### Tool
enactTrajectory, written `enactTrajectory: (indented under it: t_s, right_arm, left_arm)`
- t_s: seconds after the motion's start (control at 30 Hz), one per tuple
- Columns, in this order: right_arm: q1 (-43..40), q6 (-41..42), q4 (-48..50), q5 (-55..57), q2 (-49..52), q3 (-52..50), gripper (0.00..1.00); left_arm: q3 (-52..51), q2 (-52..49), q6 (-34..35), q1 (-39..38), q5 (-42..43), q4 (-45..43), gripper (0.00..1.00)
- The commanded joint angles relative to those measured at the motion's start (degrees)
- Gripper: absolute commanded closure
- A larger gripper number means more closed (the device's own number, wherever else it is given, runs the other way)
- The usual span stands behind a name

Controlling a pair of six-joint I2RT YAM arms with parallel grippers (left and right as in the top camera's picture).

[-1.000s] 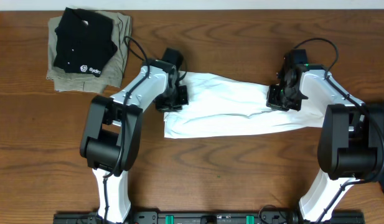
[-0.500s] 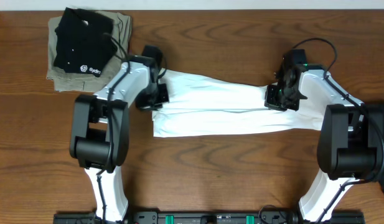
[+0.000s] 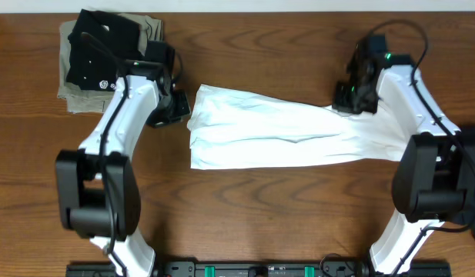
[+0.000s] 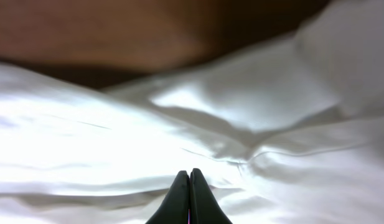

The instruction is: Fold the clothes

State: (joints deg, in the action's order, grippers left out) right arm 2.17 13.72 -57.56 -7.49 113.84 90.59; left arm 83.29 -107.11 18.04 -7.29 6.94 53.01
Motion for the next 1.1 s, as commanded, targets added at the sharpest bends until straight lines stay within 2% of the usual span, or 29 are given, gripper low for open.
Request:
enactTrajectory:
  t_s: [0.0,0.1,0.23,0.47,0.83,1.07]
  right_arm:
    - [0.57,-2.45,-1.53,0.57,-0.74,5.33,0.97]
    - [0.31,-5.18,-2.16,0.87,-0.66,5.92,0.96]
    - [-0.9,-5.25,-2.23,3.04,0.48,4.09,0.99]
    - [-5.01,-5.25,-2.08,3.41,2.6,2.54,0.99]
    - [-9.44,-6.14,-2.05,4.5,7.21,2.47,0.99]
    - [-11.82,-5.51,-1.81,12.24,10.97,2.47,0.99]
  left_arm:
    - [0.85,1.07,0.39,-1.75,9.09,-0.81,0.94]
    - [0.57,0.11,0.7,-4.22,14.6,-3.41,0.94]
    - [-0.59,-1.95,3.45,-8.37,14.73,-6.49,0.94]
    - [-0.63,-7.3,3.56,-14.4,14.69,-10.45,0.94]
    - [-0.68,-13.18,4.72,-15.02,14.29,-12.68,0.94]
    - [-0.68,-15.56,2.36,-14.64,8.17,-12.13,0.94]
